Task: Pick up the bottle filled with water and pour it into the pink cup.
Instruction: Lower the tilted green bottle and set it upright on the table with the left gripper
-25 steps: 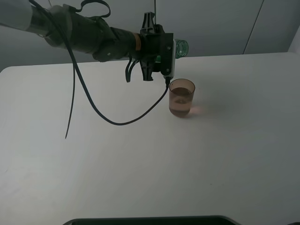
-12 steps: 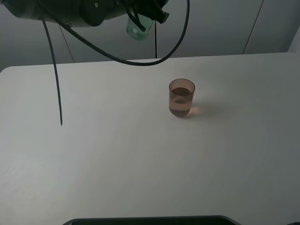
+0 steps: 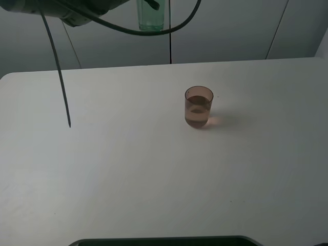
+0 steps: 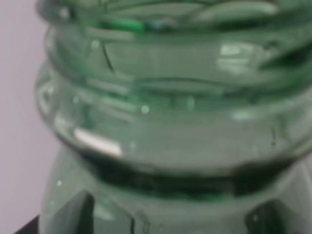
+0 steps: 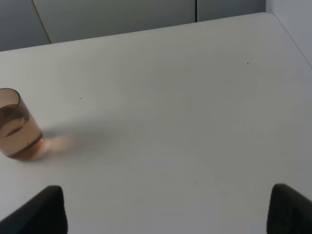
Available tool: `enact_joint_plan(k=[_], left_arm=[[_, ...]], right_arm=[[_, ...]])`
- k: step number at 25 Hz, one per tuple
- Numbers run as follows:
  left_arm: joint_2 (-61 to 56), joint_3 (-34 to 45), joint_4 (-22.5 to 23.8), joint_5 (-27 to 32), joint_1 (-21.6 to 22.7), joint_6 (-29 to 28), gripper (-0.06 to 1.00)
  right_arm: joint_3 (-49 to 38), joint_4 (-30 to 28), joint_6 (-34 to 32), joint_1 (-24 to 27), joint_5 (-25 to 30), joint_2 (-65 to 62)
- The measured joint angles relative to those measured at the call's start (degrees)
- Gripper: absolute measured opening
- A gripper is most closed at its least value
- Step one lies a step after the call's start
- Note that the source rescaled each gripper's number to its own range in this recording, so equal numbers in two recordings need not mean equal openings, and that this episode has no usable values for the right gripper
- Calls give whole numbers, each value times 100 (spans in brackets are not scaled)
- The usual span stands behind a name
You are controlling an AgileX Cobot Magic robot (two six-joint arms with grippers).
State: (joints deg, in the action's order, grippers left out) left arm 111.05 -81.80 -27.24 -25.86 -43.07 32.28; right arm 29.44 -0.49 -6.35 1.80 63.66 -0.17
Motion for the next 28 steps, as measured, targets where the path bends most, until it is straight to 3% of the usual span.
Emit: enact_joint_plan(k=[6,13,19,24,28], left_arm=[[0,124,-38,-405,0,-358,2],[-18,1082,140,-1101,88,-1256,2],[-18,1830,849,-1508,381,-2152,2],[-18,2239,1444,-1657,565,-2259,2],[-18,2476,1633,-1921,586,-2290,2]], right_arm=[[0,0,0,0,0,0],[0,0,0,0,0,0],[0,0,0,0,0,0],[0,0,0,0,0,0],[0,0,0,0,0,0]])
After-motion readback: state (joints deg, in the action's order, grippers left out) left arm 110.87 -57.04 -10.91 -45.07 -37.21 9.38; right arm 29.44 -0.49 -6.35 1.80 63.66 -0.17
